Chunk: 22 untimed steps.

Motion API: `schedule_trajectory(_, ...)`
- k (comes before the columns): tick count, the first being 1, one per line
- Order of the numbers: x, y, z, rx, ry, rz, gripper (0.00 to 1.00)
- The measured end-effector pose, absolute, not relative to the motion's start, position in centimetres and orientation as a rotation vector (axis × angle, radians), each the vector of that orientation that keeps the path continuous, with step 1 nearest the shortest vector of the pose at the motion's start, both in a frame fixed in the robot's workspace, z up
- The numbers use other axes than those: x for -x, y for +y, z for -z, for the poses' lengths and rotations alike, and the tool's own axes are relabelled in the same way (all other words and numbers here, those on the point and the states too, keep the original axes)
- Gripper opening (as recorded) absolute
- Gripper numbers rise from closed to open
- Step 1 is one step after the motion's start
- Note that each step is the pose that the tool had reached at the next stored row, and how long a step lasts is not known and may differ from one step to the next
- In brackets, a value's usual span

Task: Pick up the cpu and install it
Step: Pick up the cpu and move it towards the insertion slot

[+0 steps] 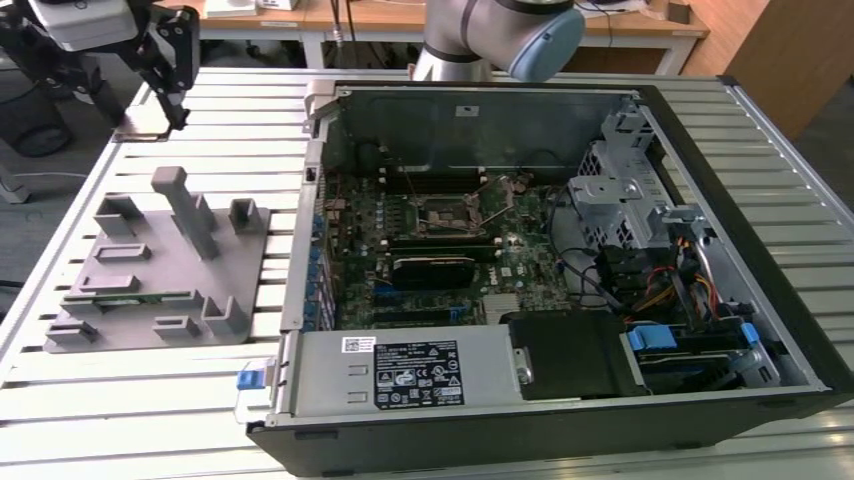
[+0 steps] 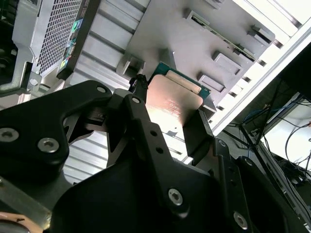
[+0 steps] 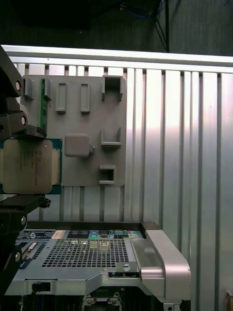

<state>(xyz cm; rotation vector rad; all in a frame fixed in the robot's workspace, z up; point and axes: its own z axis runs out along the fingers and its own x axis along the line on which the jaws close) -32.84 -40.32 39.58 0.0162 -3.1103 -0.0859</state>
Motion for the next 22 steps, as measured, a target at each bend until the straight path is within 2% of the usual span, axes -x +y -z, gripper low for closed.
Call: schedule_trajectory(22,29.0,-40.3,-39.6,-0.016,-3.102,0.086,0.54)
